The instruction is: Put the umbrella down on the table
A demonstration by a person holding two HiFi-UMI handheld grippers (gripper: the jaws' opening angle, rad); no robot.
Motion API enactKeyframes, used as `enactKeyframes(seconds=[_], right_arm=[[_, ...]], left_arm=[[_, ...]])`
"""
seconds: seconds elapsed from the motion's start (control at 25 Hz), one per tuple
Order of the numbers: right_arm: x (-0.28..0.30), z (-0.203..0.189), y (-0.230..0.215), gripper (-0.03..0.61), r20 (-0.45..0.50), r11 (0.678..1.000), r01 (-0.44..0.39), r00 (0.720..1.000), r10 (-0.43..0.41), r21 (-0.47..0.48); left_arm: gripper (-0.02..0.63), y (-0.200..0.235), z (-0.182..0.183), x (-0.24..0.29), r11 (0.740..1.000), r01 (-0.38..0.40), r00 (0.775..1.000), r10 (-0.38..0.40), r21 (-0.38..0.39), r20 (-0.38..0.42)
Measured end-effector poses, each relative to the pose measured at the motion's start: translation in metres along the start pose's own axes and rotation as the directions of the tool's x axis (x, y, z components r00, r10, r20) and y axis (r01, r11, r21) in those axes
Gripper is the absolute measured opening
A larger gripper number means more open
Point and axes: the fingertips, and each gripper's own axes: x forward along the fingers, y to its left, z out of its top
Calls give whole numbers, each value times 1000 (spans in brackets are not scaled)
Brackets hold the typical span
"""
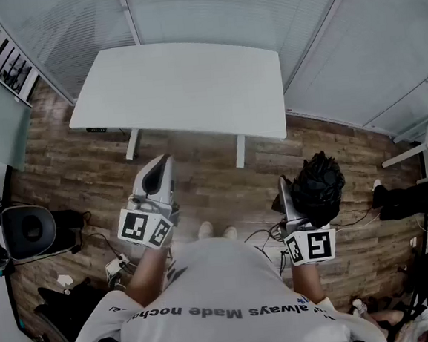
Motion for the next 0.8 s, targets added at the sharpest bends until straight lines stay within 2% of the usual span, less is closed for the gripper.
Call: enactKeyframes(seconds=[0.32,0.48,0.8], right_arm=[[18,1,12,236,3,1000,10,1000,-10,-10],[29,-1,21,236,7,1000,6,1000,-6,17],[53,-5,33,236,1,999,40,999,-40,19]], left_arm=[[3,19,1,4,1000,21,1000,-21,-12,3],[3,29,2,6,999,38,999,-38,-18,4],[3,57,3,13,998,60,998,-60,-20,-5]])
